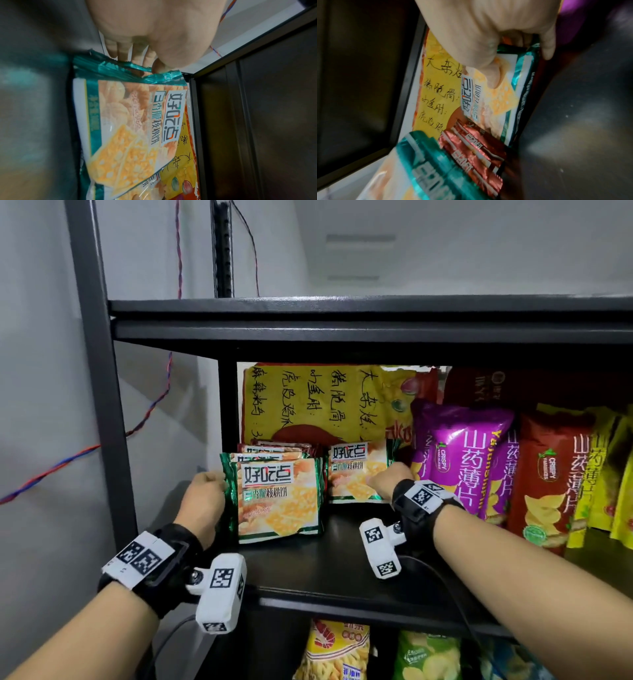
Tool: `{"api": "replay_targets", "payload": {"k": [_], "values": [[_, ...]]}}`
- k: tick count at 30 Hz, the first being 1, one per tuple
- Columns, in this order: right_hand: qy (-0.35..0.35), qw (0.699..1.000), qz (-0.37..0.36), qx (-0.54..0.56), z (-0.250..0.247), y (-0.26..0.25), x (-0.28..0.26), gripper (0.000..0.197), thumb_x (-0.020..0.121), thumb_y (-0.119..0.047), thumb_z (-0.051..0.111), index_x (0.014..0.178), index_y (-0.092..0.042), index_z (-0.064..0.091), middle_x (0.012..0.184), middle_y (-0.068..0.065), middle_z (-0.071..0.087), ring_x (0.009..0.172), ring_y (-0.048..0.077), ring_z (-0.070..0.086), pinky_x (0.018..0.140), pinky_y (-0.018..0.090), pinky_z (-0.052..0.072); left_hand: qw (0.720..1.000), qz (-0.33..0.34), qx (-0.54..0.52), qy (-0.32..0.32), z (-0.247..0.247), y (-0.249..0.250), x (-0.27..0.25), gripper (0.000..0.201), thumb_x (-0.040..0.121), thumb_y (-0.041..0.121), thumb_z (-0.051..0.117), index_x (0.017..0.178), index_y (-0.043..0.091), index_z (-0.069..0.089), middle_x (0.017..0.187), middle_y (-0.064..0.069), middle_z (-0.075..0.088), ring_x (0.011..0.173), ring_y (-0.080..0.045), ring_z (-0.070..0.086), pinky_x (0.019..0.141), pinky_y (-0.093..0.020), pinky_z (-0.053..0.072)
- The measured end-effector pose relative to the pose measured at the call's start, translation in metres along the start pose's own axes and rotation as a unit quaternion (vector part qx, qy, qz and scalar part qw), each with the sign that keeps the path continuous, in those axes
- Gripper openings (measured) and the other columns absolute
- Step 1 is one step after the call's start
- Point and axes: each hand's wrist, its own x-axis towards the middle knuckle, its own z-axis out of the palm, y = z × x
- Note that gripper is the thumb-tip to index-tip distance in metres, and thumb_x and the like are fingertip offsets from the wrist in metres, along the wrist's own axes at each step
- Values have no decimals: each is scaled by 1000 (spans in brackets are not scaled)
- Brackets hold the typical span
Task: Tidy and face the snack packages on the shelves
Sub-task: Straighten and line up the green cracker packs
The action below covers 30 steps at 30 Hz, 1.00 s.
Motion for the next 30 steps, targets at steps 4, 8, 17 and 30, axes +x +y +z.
{"api": "replay_targets", "payload": {"k": [4, 8, 17, 30], "values": [[25, 999, 28, 0, 8, -1, 22, 52, 93, -21, 64, 133, 6, 45, 133, 19, 58, 122, 32, 58, 95, 35, 49, 1000, 4, 8, -18, -4, -4, 6, 27, 100, 2, 43, 124, -4, 56, 115, -27, 69, 109, -46, 66, 100, -63, 49], [20, 1000, 19, -5, 13, -7, 31, 46, 93, -15, 64, 131, 7, 48, 133, 20, 58, 120, 34, 60, 91, 36, 50, 999, 17, 17, -29, -4, -4, 8, 25, 99, -1, 50, 123, -2, 56, 113, -24, 70, 105, -43, 69, 97, -59, 52], [23, 976, -177, 123, -3, -28, -30, 68, 83, -55, 70, 116, 3, 55, 114, 19, 59, 106, 28, 59, 90, 39, 48, 998, 5, 4, -58, -2, -2, 6, 29, 97, -3, 50, 126, -8, 52, 114, -33, 68, 102, -49, 67, 94, -70, 48], [-201, 941, -86, 259, 21, -12, -62, 90, 61, -23, 95, 132, 0, 46, 97, -1, 58, 72, -2, 42, 50, 12, 34, 992, 69, 77, -73, -2, 16, -9, 17, 86, -12, 63, 99, -2, 66, 89, -26, 74, 58, -28, 65, 62, -44, 56]]}}
